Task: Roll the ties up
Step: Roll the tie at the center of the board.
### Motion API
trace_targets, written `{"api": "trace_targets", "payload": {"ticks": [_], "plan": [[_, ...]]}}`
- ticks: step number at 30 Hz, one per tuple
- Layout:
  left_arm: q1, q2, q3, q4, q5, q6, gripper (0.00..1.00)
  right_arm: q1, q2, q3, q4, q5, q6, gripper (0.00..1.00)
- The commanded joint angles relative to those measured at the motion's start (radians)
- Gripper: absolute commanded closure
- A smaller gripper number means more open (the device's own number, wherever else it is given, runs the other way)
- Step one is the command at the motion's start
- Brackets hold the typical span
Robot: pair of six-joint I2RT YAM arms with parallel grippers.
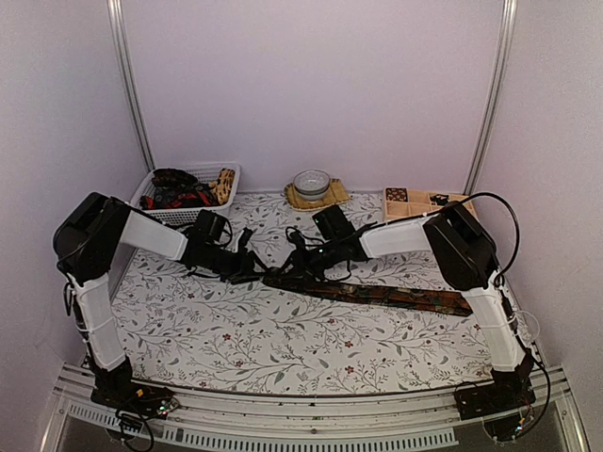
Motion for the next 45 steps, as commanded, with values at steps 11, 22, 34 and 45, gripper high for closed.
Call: {"api": "trace_targets", "payload": {"ticks": [11,22,34,45], "plan": [[-0.001,0.073,-0.003,0.06,0.056,0.001,0.52,-0.004,0.116,0.028,-0.069,-0.011,-0.04,0.89],[-0.001,0.117,-0.005,0.102,0.132,-0.022,0.47,-0.022,0.17,0.029,-0.112,-0.022,-0.058,0.96],[-0.011,0.176,-0.07,0.258,0.245,-0.102,0.52,-0.023,0.18,0.024,-0.107,-0.024,-0.057,0.96],[-0.026,0.206,-0.106,0.316,0.253,-0.165,0.7,-0.024,0.179,0.02,-0.098,-0.025,-0.053,0.97]]}}
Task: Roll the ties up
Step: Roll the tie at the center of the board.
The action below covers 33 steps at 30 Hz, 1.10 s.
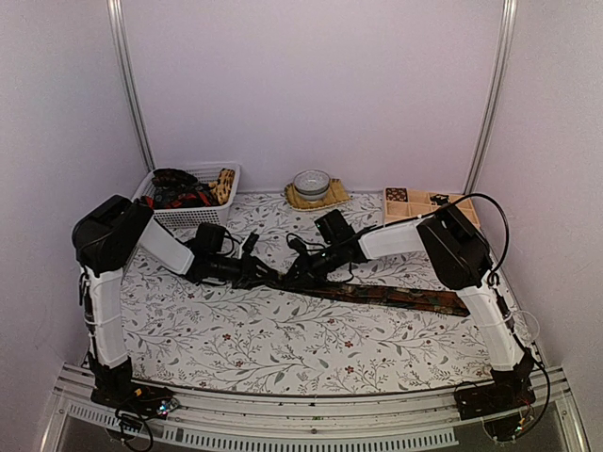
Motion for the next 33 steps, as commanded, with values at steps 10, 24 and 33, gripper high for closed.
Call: {"api": "trace_targets", "payload": {"ticks": [10,24,33], "plan": [[-0.028,0.009,0.013,-0.28,-0.119,0.051,1.0,-0.005,0.051,-0.044,-0.077,0.096,-0.031,0.83],[-0.026,-0.108,0.206,-0.856,-0.596,0.299,1.0,-0.07,-0.38,-0.264,-0.212,0.234,-0.292,0.62],[-0.062,-0.065,0.361,-1.028,-0.789,0.35,1.0,-0.138,-0.434,-0.382,-0.207,0.314,-0.435,0.6]]}}
